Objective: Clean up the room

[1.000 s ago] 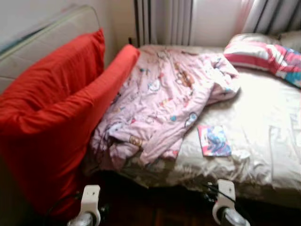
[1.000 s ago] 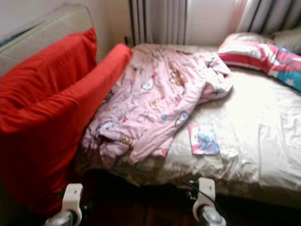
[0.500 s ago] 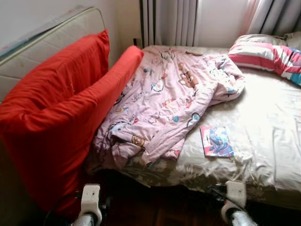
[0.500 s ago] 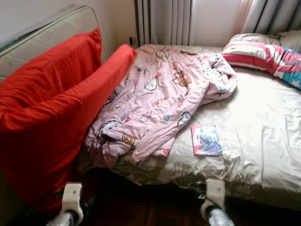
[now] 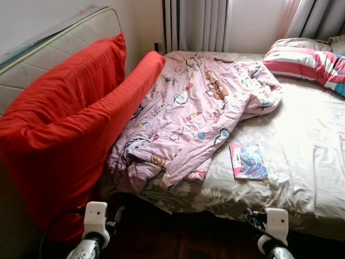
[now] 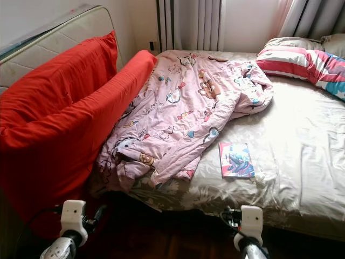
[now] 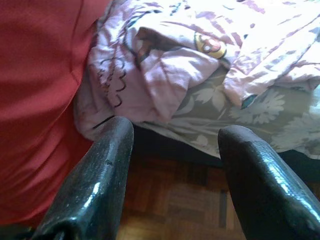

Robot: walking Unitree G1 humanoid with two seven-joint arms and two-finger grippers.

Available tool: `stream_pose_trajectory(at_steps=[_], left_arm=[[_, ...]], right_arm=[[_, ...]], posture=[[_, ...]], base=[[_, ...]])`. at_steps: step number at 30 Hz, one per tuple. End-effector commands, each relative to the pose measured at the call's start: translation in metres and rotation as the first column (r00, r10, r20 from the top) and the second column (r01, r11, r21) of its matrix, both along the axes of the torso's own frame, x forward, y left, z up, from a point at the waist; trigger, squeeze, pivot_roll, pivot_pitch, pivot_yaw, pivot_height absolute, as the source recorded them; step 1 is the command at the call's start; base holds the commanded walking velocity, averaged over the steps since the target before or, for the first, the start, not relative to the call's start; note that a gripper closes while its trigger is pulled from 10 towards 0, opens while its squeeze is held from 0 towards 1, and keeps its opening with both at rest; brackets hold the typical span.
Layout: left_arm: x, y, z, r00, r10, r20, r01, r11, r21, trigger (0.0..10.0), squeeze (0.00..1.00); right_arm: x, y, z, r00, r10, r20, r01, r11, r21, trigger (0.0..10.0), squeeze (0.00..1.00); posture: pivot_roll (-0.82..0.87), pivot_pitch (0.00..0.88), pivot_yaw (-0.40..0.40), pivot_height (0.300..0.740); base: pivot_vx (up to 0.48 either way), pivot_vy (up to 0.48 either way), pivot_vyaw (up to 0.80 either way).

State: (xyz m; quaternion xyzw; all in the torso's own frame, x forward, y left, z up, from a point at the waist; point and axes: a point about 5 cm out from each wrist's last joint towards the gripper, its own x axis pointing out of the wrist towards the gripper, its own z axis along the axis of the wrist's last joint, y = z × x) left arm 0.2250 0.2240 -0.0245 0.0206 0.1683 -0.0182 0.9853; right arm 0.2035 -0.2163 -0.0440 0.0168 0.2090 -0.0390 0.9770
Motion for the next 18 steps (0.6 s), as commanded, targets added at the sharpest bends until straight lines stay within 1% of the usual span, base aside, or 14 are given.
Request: stream_pose_trajectory(at_steps=[1, 2, 5, 7, 8, 10, 12, 15, 16, 18], left_arm=[[-0.006, 0.011, 0.0, 1.0, 0.02, 0.003, -0.02, 1.0, 0.017, 10.0, 0.0], [-0.013, 0.017, -0.001, 0.999, 0.045, -0.002, -0.045, 0.999, 0.018, 10.0, 0.0], [-0.025, 0.026, -0.004, 0.997, 0.074, -0.006, -0.074, 0.997, 0.025, 10.0, 0.0], [-0.037, 0.031, -0.007, 0.996, 0.09, -0.019, -0.09, 0.996, 0.028, 10.0, 0.0], [-0.039, 0.032, -0.008, 0.995, 0.092, -0.022, -0.092, 0.995, 0.029, 10.0, 0.0], [-0.046, 0.035, -0.01, 0.993, 0.118, -0.029, -0.118, 0.993, 0.029, 10.0, 0.0], [-0.049, 0.036, -0.012, 0.992, 0.121, -0.043, -0.12, 0.992, 0.031, 10.0, 0.0], [-0.049, 0.034, -0.015, 0.991, 0.109, -0.074, -0.107, 0.994, 0.031, 10.0, 0.0], [-0.047, 0.031, -0.019, 0.989, 0.095, -0.112, -0.093, 0.995, 0.027, 10.0, 0.0], [-0.045, 0.028, -0.024, 0.982, 0.076, -0.173, -0.073, 0.997, 0.027, 10.0, 0.0]], right_arm=[[-0.007, 0.005, -0.003, 1.0, 0.007, 0.003, -0.007, 1.0, 0.006, 10.0, 0.0], [-0.015, 0.004, -0.005, 1.0, -0.008, 0.002, 0.008, 1.0, 0.01, 10.0, 0.0], [-0.032, -0.004, -0.011, 0.998, -0.061, -0.024, 0.061, 0.998, 0.001, 10.0, 0.0], [-0.046, -0.017, -0.015, 0.991, -0.125, -0.055, 0.125, 0.992, -0.018, 10.0, 0.0], [-0.049, -0.02, -0.015, 0.989, -0.137, -0.058, 0.136, 0.99, -0.022, 10.0, 0.0], [-0.056, -0.028, -0.017, 0.977, -0.2, -0.07, 0.2, 0.98, -0.015, 10.0, 0.0], [-0.059, -0.031, -0.018, 0.97, -0.226, -0.088, 0.225, 0.974, -0.018, 10.0, 0.0], [-0.06, -0.031, -0.021, 0.962, -0.244, -0.125, 0.244, 0.97, -0.019, 10.0, 0.0], [-0.06, -0.03, -0.025, 0.955, -0.247, -0.162, 0.247, 0.969, -0.023, 10.0, 0.0], [-0.062, -0.026, -0.03, 0.946, -0.241, -0.219, 0.248, 0.969, 0.006, 10.0, 0.0]], posture=[[-0.09, 0.0, 0.061, 0.74], [-0.09, 0.0, 0.057, 0.74], [-0.08, 0.0, 0.053, 0.74], [-0.07, 0.0, 0.043, 0.74], [-0.06, 0.0, 0.041, 0.74], [-0.06, 0.0, 0.032, 0.74], [-0.06, 0.0, 0.03, 0.74], [-0.07, 0.0, 0.031, 0.74], [-0.07, 0.0, 0.039, 0.74], [-0.08, 0.0, 0.048, 0.74]], base=[[0.0, 0.0, 0.0], [0.0, 0.0, 0.0], [0.0, 0.0, 0.0], [0.0, 0.0, 0.0], [0.0, 0.0, 0.0], [0.0, 0.0, 0.0], [0.0, 0.0, 0.0], [0.0, 0.0, 0.0], [0.0, 0.0, 0.0], [0.0, 0.0, 0.0]])
